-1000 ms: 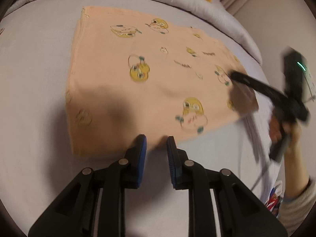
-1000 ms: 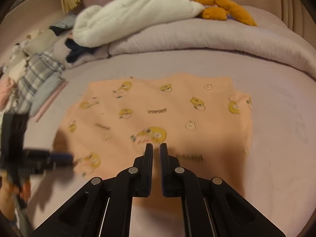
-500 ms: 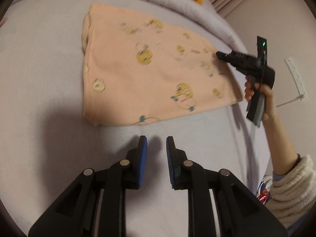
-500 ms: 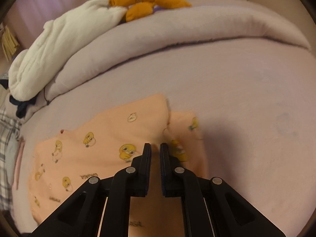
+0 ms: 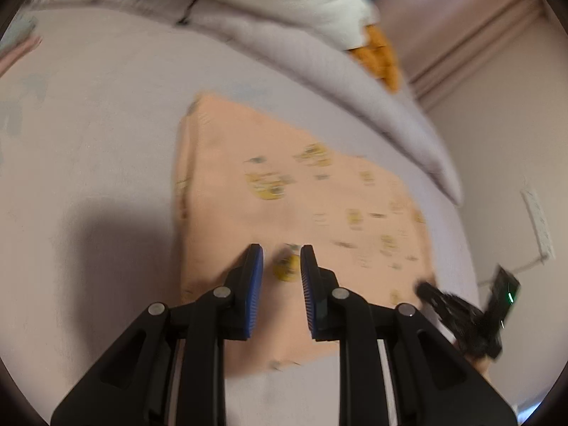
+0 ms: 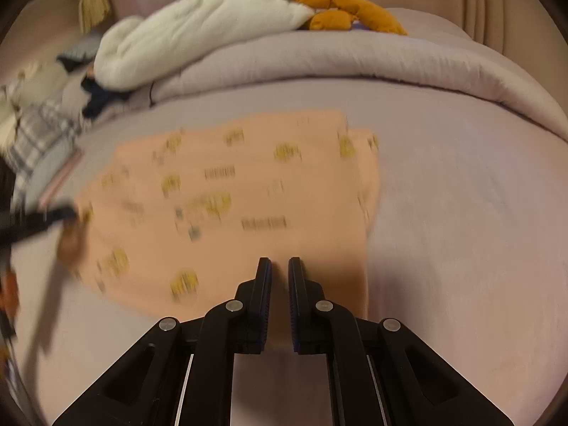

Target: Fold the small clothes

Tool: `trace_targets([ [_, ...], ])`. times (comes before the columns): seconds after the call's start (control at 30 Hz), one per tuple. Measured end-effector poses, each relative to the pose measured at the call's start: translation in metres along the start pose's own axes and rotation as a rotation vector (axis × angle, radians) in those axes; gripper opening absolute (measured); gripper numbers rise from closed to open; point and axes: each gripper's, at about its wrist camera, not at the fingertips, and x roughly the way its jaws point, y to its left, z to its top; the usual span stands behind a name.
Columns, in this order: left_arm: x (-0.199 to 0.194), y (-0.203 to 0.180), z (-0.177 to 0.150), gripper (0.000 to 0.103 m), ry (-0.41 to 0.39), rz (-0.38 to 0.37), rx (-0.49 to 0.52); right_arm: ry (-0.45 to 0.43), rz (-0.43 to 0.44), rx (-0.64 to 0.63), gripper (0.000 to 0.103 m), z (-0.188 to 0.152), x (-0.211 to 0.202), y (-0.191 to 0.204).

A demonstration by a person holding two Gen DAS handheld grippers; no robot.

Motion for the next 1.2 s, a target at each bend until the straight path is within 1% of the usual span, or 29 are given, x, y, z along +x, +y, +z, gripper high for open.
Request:
trace_targets([
  [0.03,0.013,0.010,-0.002,0.017,0.049,0.036,-0.030,0.014,-0.012,-0.009,0.006,-0.003,0.002,0.000],
  [0.07,0.017,0.015,-0.005,0.014,0.055,0.042,-0.037,0.029,-0.019,-0.008,0.006,-0.009,0.005,-0.004],
  [0.1,0.013,0.017,-0.007,0.015,0.036,0.029,-0.039,0.032,-0.011,-0.002,0.006,-0.011,0.005,-0.006],
  [0.13,0.009,0.017,-0.008,0.013,0.034,0.025,-0.041,0.026,-0.004,0.002,0.006,-0.014,0.005,-0.008],
  [0.27,0.002,0.020,-0.019,0.012,0.065,0.038,-0.023,0.028,0.000,0.025,0.006,-0.017,0.001,-0.007],
  [0.4,-0.007,0.022,-0.034,0.013,0.072,0.028,-0.022,0.031,0.008,0.054,0.006,-0.027,-0.007,-0.008],
  [0.53,-0.021,0.021,-0.054,0.014,0.075,0.052,-0.012,0.052,0.028,0.101,0.006,-0.040,-0.016,-0.013],
  [0.57,-0.024,0.019,-0.058,0.016,0.077,0.058,-0.013,0.046,0.027,0.106,0.006,-0.044,-0.019,-0.013],
  [0.6,-0.027,0.019,-0.060,0.021,0.078,0.061,-0.014,0.044,0.029,0.112,0.006,-0.047,-0.024,-0.012],
  [0.63,-0.029,0.016,-0.063,0.029,0.078,0.066,-0.013,0.041,0.032,0.118,0.007,-0.049,-0.027,-0.012],
  [0.67,-0.033,0.014,-0.069,0.034,0.076,0.075,-0.008,0.036,0.039,0.126,0.007,-0.051,-0.034,-0.012],
  [0.7,-0.037,0.012,-0.073,0.042,0.071,0.079,-0.004,0.031,0.044,0.129,0.008,-0.053,-0.037,-0.011],
  [0.73,-0.041,0.013,-0.079,0.048,0.068,0.079,-0.005,0.024,0.049,0.130,0.010,-0.054,-0.042,-0.010],
  [0.77,-0.045,0.013,-0.084,0.051,0.065,0.070,-0.014,0.016,0.052,0.131,0.012,-0.055,-0.047,-0.009],
  [0.83,-0.050,0.015,-0.091,0.058,0.065,0.052,-0.033,-0.002,0.064,0.138,0.024,-0.058,-0.056,-0.007],
  [0.87,-0.053,0.018,-0.094,0.060,0.063,0.044,-0.050,-0.010,0.074,0.143,0.027,-0.059,-0.059,-0.007],
  [0.9,-0.056,0.021,-0.098,0.065,0.060,0.032,-0.071,-0.021,0.086,0.150,0.032,-0.060,-0.063,-0.005],
  [0.93,-0.056,0.022,-0.098,0.067,0.059,0.024,-0.085,-0.027,0.092,0.154,0.035,-0.061,-0.065,-0.004],
  [1.07,-0.062,0.039,-0.102,0.068,0.049,-0.044,-0.184,-0.035,0.134,0.175,0.038,-0.068,-0.070,0.002],
  [1.1,-0.063,0.041,-0.100,0.068,0.048,-0.062,-0.204,-0.031,0.144,0.176,0.041,-0.069,-0.069,0.004],
  [1.13,-0.063,0.044,-0.099,0.070,0.046,-0.082,-0.223,-0.027,0.152,0.177,0.043,-0.070,-0.068,0.006],
  [1.2,-0.065,0.047,-0.099,0.074,0.039,-0.116,-0.254,-0.019,0.169,0.185,0.044,-0.075,-0.068,0.009],
])
